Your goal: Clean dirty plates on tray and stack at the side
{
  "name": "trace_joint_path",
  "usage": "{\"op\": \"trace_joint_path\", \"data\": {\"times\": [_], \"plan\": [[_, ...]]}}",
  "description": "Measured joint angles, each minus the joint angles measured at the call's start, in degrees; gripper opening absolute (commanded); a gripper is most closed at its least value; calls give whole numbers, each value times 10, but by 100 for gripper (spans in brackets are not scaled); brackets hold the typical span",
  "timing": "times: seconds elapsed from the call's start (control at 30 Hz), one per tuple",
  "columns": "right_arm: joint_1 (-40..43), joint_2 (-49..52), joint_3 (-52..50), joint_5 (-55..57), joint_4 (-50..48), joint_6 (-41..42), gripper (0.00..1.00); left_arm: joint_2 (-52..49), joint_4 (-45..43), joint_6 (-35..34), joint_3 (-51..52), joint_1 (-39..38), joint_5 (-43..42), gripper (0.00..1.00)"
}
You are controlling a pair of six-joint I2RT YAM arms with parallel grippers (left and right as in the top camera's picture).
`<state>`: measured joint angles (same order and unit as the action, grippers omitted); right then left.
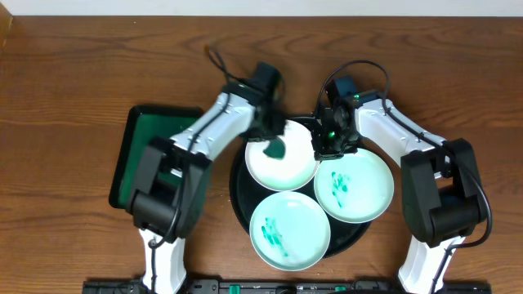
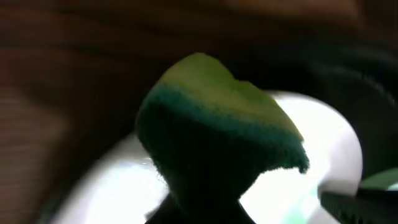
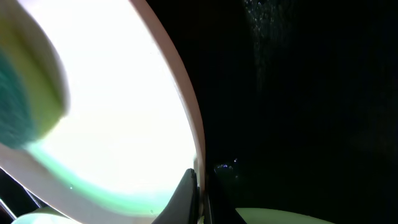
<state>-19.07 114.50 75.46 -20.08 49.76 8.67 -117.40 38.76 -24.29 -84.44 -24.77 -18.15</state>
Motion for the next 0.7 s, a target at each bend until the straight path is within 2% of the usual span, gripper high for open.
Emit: {"op": "trace_joint_path", "data": {"times": [0.27, 0.47, 0.7], "plan": [[0, 0, 0, -11, 1, -2, 1, 0, 79, -11, 0, 24, 26, 7], [-2, 0, 0, -21, 1, -4, 1, 0, 122, 22, 0, 10, 52, 7], [-2, 0, 0, -19, 2, -8, 1, 0, 107, 57, 0, -39, 62, 7]]}}
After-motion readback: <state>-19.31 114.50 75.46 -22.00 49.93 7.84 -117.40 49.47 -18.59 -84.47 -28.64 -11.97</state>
